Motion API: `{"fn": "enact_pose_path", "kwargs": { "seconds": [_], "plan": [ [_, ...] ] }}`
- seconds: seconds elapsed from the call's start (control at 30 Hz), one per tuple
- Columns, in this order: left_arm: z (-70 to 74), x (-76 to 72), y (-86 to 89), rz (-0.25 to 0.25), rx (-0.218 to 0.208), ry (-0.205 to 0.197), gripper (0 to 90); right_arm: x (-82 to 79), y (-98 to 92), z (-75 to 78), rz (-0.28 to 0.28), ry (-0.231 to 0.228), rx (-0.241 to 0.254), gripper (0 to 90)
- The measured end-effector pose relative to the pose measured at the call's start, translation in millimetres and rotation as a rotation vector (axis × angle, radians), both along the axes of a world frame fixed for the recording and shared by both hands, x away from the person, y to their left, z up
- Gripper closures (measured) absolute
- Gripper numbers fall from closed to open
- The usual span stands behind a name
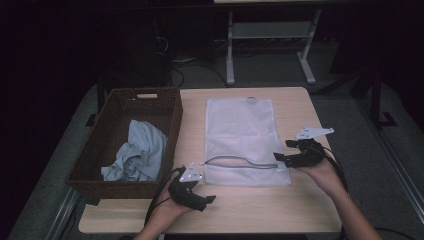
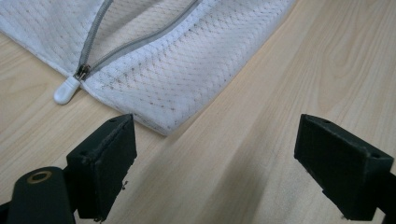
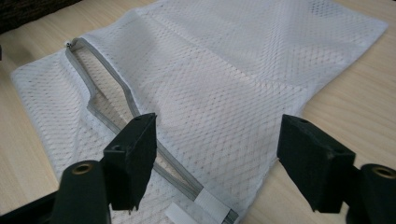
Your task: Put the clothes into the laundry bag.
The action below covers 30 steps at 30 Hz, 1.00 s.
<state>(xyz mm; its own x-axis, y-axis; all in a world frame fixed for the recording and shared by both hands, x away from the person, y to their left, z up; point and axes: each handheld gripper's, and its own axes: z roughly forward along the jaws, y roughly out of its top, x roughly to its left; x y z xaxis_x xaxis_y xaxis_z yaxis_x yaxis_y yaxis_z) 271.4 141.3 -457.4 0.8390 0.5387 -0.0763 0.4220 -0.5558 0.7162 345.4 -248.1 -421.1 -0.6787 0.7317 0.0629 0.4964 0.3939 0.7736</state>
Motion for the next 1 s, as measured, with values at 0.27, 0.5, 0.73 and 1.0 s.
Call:
{"fn": "enact_pose_path", "kwargs": {
  "seconds": [0.27,0.5,0.73,1.0],
  "plan": [
    [0.7,-0.3,0.3,0.004,-0.008,0.0,12.5,21.2,0.2,3.0,-0.016,0.031,-0.016,41.3],
    [0.7,-0.4,0.3,0.001,-0.004,0.003,12.6,38.5,-0.5,6.0,-0.048,0.024,-0.02,58.8],
    [0.3,-0.5,0.3,0.0,-0.005,0.007,12.6,56.9,-1.0,3.8,-0.073,0.038,-0.018,73.2],
    [-0.3,0.1,0.0,-0.003,-0.004,0.009,12.6,81.5,-7.1,-13.8,-0.168,0.03,-0.011,89.1]
  ]
}}
